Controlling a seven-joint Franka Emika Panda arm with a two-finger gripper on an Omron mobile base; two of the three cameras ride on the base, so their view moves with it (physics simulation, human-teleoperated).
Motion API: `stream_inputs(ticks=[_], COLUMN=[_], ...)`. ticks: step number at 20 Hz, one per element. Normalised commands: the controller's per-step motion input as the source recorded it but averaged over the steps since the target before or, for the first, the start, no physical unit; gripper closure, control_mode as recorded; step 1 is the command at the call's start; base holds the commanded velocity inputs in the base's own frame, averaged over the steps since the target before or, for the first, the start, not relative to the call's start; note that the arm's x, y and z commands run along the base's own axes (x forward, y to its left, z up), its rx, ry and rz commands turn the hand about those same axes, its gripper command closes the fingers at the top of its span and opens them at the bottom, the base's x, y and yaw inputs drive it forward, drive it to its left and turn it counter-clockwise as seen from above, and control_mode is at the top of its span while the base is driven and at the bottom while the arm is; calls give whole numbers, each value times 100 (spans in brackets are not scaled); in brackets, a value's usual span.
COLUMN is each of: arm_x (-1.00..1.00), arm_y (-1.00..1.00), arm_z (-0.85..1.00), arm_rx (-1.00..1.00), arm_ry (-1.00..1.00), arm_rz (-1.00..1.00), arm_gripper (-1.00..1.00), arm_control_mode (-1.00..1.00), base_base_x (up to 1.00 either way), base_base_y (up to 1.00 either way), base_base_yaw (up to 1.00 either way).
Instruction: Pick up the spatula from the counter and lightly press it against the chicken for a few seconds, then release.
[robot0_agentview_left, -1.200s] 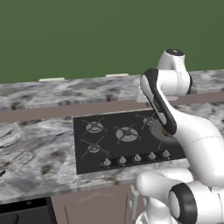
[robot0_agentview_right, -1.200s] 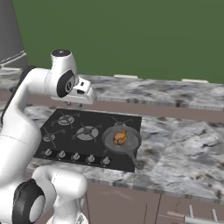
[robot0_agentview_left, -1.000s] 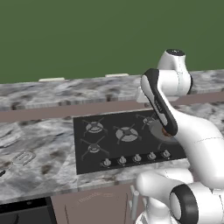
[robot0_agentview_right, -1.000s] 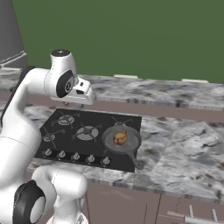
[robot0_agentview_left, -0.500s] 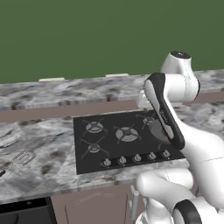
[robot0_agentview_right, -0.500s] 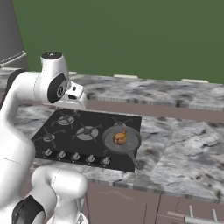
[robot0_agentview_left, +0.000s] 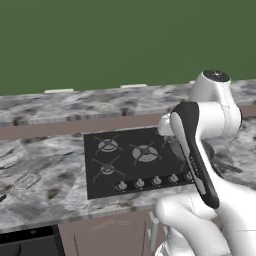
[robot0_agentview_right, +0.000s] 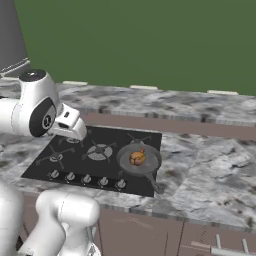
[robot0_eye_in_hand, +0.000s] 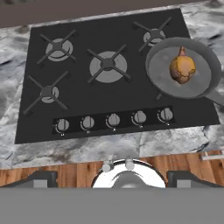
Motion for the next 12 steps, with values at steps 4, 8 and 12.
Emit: stream_inputs(ticks=[4,8,12], arm_x=[-41,-31,-38], arm_y=[49,61,49], arm_z=[0,0,0], arm_rx=[0,0,0], arm_ry=[-15,-18,-11], arm_rz=[-1,-1,0], arm_gripper=[-100,-100,-100], arm_control_mode=[-100,-100,-100], base_base_x=[0,0,0], base_base_y=[0,0,0], base_base_yaw=[0,0,0])
